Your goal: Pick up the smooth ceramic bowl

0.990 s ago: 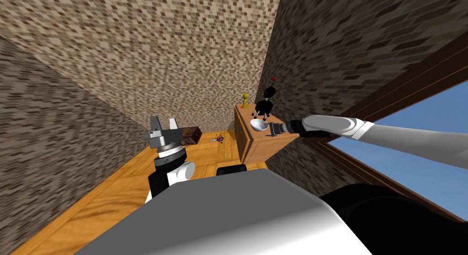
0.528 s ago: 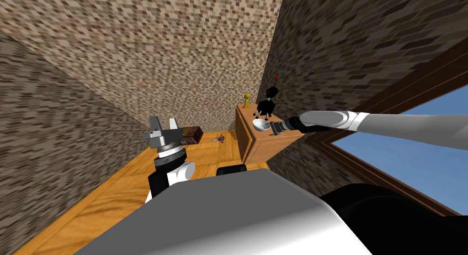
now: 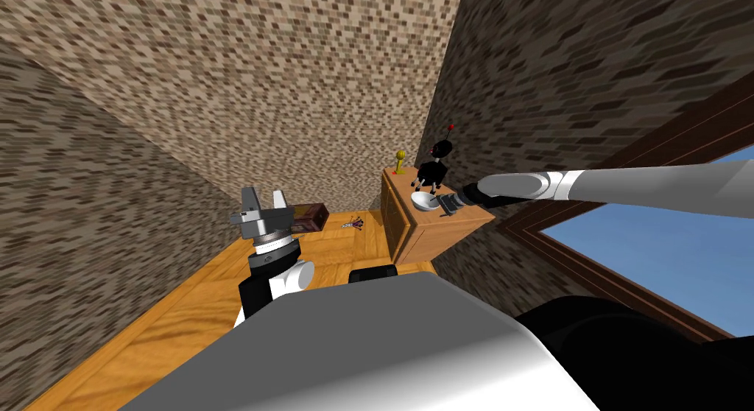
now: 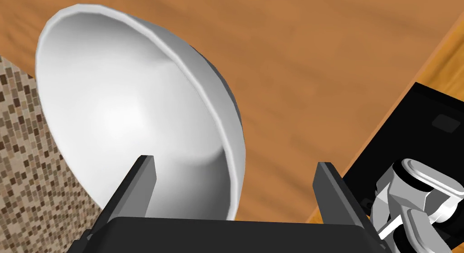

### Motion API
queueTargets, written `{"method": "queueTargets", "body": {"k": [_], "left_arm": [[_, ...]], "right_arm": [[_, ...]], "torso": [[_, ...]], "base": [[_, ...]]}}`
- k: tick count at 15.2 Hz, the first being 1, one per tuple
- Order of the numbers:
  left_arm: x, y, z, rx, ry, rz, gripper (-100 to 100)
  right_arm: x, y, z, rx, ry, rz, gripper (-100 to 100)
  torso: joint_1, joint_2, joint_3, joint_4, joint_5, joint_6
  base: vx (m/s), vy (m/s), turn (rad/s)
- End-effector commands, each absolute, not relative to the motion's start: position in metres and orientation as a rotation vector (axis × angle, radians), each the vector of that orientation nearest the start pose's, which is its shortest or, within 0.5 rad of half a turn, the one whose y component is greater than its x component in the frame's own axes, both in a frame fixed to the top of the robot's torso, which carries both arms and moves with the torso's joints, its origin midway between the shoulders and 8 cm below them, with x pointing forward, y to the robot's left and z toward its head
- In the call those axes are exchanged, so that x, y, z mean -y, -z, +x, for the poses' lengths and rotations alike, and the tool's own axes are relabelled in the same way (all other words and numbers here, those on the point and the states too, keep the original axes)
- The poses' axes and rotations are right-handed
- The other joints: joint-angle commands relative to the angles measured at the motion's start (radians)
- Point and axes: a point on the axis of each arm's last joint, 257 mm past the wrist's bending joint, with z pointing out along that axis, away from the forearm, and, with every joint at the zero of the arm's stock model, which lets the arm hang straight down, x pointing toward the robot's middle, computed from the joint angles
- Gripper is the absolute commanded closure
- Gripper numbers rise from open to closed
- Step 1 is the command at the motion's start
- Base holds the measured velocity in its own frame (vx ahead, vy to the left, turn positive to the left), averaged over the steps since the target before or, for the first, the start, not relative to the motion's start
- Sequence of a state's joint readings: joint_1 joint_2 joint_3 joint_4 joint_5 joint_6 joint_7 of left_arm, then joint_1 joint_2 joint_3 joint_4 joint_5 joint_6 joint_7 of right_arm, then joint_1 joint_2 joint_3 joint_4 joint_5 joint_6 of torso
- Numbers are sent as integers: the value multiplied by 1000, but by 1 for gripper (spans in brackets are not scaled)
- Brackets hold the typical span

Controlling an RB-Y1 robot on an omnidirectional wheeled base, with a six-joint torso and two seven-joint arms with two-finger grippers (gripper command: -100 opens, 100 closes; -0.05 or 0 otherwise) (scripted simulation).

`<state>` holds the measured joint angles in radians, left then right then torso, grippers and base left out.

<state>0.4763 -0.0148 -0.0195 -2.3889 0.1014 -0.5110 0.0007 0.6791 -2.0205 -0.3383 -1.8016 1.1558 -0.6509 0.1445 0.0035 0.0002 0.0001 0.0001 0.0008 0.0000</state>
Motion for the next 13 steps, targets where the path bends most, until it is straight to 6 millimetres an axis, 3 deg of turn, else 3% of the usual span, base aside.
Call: {"method": "queueTargets", "body": {"k": [1, 2, 4, 5, 6, 10, 12, 13], "left_arm": [[-280, -80, 317, -438, 1427, -616, 0], [-280, -80, 317, -438, 1427, -616, 0], [-280, -80, 317, -438, 1427, -616, 0], [-280, -80, 317, -438, 1427, -616, 0], [-280, -80, 317, -438, 1427, -616, 0], [-280, -80, 317, -438, 1427, -616, 0], [-280, -80, 317, -438, 1426, -616, 0], [-280, -80, 317, -438, 1426, -616, 0]], "right_arm": [[445, 138, 406, -1671, 453, -2160, -100], [455, 151, 399, -1686, 456, -2154, -100], [460, 158, 395, -1693, 457, -2149, -100], [454, 152, 397, -1689, 453, -2154, -100], [455, 153, 397, -1689, 455, -2153, 100], [455, 153, 397, -1689, 456, -2152, 100], [445, 137, 406, -1671, 455, -2165, 100], [450, 143, 404, -1677, 457, -2158, 100]], "torso": [[0, 0, 0, 0, 0, 0], [-1, 0, 0, 0, 0, 0], [-2, -2, -1, -1, -1, 0], [-2, -3, -2, -1, -1, 0], [-2, -3, -2, -1, -1, 0], [-3, -1, -1, 0, -1, 0], [-4, 1, 0, 0, 0, 1], [-4, 3, 2, 1, 0, 1]], "base": [[0, 21, 4], [31, 23, 83], [60, 30, 94], [37, 16, 22], [12, 5, 0], [2, 1, -3], [-48, -18, -119], [-39, -12, -46]]}}
